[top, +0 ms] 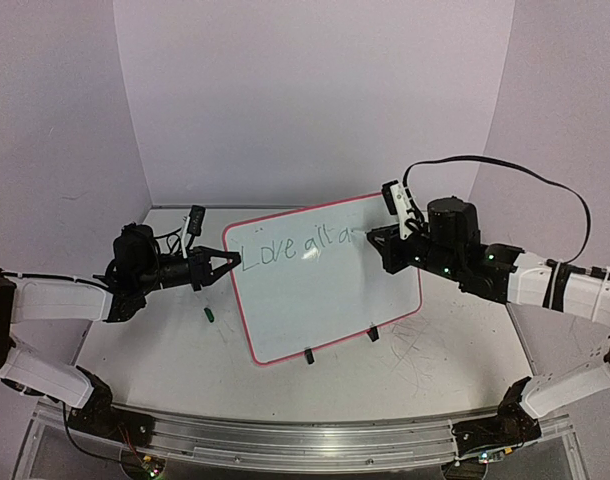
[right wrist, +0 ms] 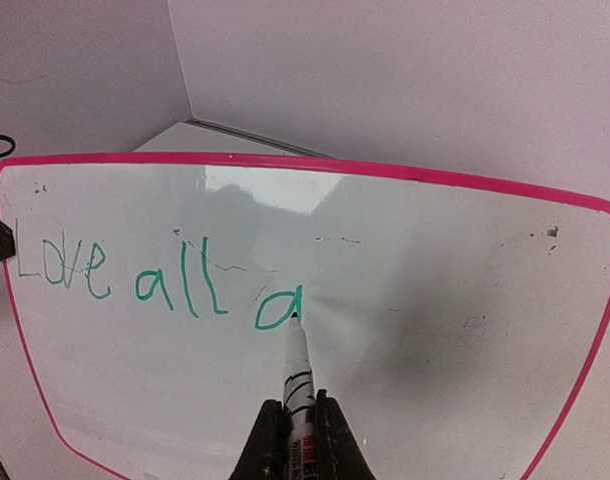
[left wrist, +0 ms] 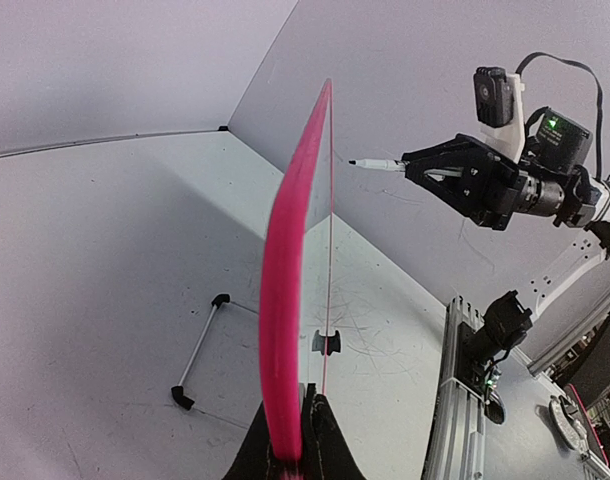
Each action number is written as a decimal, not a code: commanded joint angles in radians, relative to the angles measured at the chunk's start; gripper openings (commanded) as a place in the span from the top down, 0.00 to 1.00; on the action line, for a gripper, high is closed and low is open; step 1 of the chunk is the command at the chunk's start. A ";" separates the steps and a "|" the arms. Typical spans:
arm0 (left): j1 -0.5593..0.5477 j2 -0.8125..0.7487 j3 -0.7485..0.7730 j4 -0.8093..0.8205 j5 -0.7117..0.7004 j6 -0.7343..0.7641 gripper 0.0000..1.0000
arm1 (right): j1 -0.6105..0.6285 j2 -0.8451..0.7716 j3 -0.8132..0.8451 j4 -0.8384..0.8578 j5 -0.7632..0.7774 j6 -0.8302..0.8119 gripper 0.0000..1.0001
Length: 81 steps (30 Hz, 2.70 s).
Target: Write a sentence on the whiteboard
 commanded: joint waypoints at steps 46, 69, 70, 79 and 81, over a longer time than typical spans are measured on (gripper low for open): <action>-0.002 0.009 -0.004 -0.095 -0.035 0.095 1.00 | -0.035 0.053 0.040 0.076 -0.026 -0.021 1.00; -0.003 0.011 -0.001 -0.096 -0.031 0.097 1.00 | -0.035 0.081 0.060 0.100 0.009 -0.021 1.00; -0.003 0.011 0.000 -0.097 -0.031 0.097 1.00 | -0.035 0.082 0.060 0.099 0.009 -0.020 1.00; -0.002 0.001 -0.009 -0.097 -0.037 0.095 1.00 | -0.035 0.055 0.025 0.066 0.025 -0.006 1.00; -0.002 -0.002 -0.011 -0.098 -0.038 0.095 1.00 | -0.035 0.048 0.014 0.060 0.022 -0.001 1.00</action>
